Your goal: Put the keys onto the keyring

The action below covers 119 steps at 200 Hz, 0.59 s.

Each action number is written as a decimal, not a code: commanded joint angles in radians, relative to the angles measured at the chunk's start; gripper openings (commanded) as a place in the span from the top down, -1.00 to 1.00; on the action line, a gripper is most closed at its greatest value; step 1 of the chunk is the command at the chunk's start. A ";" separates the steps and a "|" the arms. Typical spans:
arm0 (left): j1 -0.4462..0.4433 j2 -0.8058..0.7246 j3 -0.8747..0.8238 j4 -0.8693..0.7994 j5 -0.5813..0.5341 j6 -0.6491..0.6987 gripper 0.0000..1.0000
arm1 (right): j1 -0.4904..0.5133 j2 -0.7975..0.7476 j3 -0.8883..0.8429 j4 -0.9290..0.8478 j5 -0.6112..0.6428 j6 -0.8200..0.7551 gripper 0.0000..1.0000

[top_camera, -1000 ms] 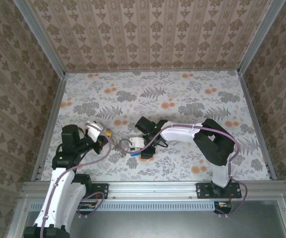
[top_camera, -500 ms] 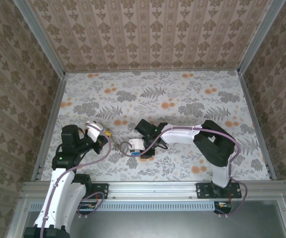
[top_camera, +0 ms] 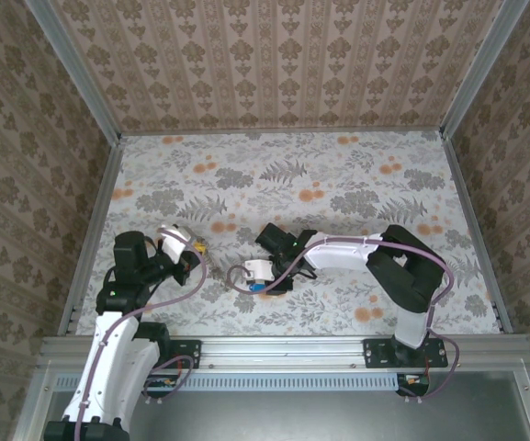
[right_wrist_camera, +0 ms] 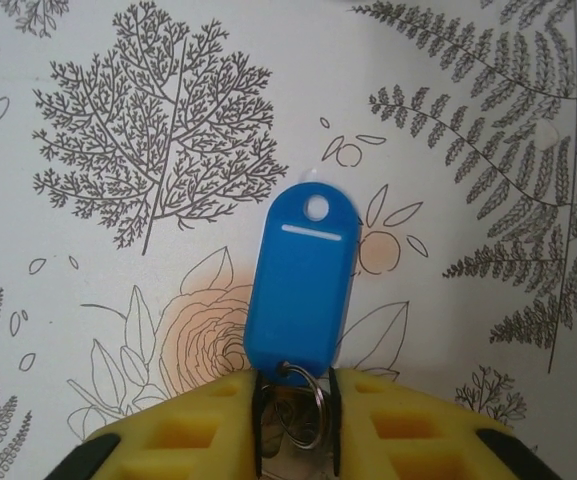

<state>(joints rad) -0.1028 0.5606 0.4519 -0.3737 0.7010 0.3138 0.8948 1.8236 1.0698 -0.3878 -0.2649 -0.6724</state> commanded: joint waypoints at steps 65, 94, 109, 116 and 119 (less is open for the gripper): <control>0.004 -0.014 0.011 0.002 0.010 -0.014 1.00 | -0.029 -0.075 -0.065 0.021 -0.015 -0.004 0.69; 0.005 -0.016 0.013 0.000 0.010 -0.014 1.00 | -0.029 -0.079 -0.063 0.014 -0.023 -0.012 0.77; 0.005 -0.018 0.013 -0.001 0.009 -0.013 1.00 | -0.030 -0.080 -0.065 0.017 -0.025 -0.014 0.87; 0.005 -0.017 0.012 0.000 0.010 -0.014 1.00 | -0.029 -0.081 -0.067 0.019 -0.027 -0.016 0.88; 0.005 -0.018 0.013 0.001 0.011 -0.013 1.00 | -0.029 -0.080 -0.069 0.021 -0.029 -0.016 0.89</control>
<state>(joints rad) -0.1032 0.5606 0.4519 -0.3737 0.7010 0.3138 0.8703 1.7733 1.0191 -0.3679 -0.2687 -0.6792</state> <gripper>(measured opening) 0.046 0.070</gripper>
